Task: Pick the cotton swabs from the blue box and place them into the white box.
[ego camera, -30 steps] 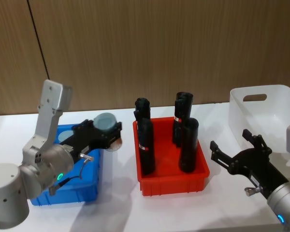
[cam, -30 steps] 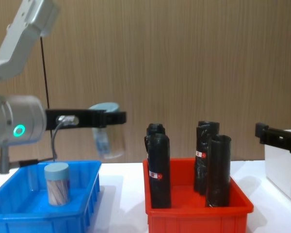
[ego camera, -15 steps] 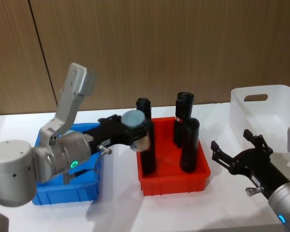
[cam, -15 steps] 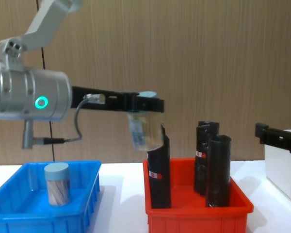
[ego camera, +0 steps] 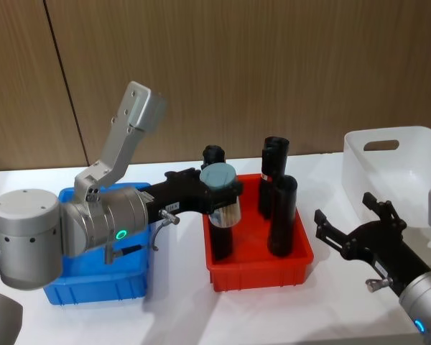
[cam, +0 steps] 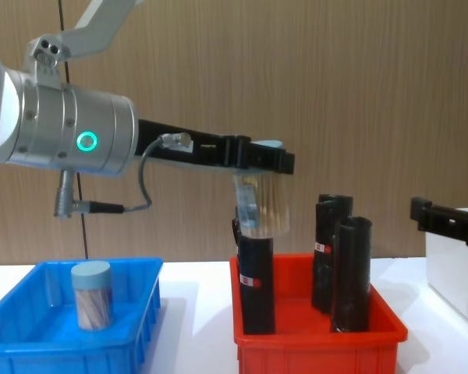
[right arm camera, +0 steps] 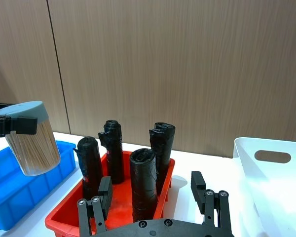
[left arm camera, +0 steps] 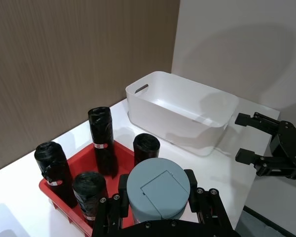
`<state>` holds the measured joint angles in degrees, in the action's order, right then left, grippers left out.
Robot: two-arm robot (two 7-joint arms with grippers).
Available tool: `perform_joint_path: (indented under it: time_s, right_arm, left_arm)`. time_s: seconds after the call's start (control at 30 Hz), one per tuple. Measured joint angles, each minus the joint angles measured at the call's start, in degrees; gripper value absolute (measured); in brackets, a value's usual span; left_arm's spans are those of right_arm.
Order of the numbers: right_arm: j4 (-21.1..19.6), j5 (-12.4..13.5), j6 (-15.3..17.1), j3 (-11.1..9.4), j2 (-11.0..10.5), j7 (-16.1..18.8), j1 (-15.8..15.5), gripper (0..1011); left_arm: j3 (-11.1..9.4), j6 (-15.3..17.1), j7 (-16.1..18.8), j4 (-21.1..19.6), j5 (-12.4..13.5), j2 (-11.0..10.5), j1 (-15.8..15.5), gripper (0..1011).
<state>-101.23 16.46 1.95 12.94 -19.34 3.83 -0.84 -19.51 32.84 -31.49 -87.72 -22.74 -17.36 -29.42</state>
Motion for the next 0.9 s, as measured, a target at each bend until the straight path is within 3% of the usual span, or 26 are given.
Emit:
perform_joint_path:
  time_s: [0.43,0.9]
  right_arm:
    - [0.0,0.0,0.0,0.0,0.0,0.3,0.0,1002]
    - [0.5,1.5,0.1,-0.2,-0.3,5.2,0.5,1002]
  left_arm:
    - [-0.3,1.2,-1.4,0.1,0.4,0.3,-0.8,669]
    - [-0.4,1.6,-1.9,0.2,0.5,0.4,-1.1,669]
